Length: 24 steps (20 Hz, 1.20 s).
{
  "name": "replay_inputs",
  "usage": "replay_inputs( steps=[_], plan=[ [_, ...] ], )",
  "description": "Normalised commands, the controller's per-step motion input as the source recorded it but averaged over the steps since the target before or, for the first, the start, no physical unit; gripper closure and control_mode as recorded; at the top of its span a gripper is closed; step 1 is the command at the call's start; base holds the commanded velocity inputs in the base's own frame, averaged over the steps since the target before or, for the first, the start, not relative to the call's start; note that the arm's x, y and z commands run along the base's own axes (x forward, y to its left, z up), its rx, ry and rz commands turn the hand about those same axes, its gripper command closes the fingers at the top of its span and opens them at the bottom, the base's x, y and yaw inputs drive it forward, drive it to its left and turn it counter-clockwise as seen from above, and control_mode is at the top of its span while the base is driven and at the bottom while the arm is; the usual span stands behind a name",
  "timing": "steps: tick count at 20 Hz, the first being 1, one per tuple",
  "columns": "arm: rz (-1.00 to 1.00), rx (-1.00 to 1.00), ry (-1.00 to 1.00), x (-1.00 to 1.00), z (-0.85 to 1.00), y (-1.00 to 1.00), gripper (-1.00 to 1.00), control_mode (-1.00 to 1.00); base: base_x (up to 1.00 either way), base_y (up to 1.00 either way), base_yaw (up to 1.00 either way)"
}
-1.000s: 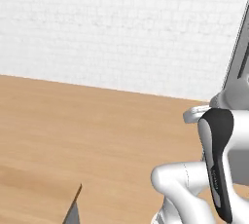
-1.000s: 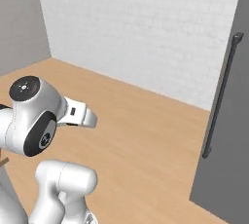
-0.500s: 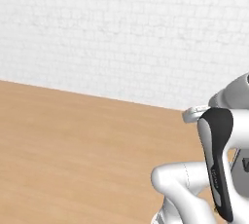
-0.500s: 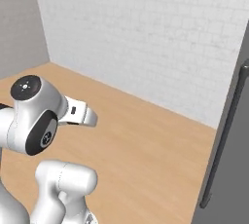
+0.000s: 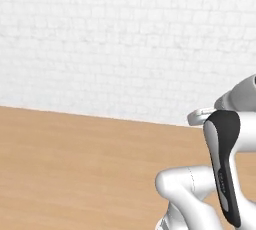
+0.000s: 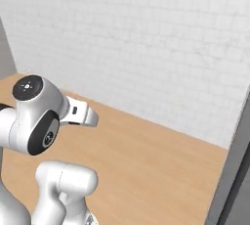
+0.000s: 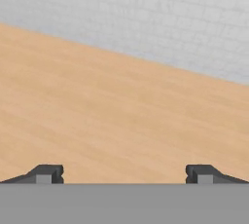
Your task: Place one bell pepper and one chicken drumstick in each tupperware on the nearby counter, to pack two identical lunches.
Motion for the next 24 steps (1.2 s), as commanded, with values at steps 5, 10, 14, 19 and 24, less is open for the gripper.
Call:
replay_inputs(
  steps=[5, 10, 14, 19, 24],
  plan=[
    [0.0, 0.0, 0.0, 0.0, 0.0, 0.0, -1.0, 1.0, 1.0, 0.72, -0.59],
    [0.0, 0.0, 0.0, 0.0, 0.0, 0.0, -1.0, 1.0, 1.0, 0.63, -0.72],
    [0.0, 0.0, 0.0, 0.0, 0.0, 0.0, -1.0, 1.0, 0.94, 0.66, -0.75],
    [0.0, 0.0, 0.0, 0.0, 0.0, 0.0, -1.0, 1.0, 0.67, 0.53, -0.82],
    [0.0, 0.0, 0.0, 0.0, 0.0, 0.0, -1.0, 1.0, 0.38, 0.37, -0.89]
  ],
)
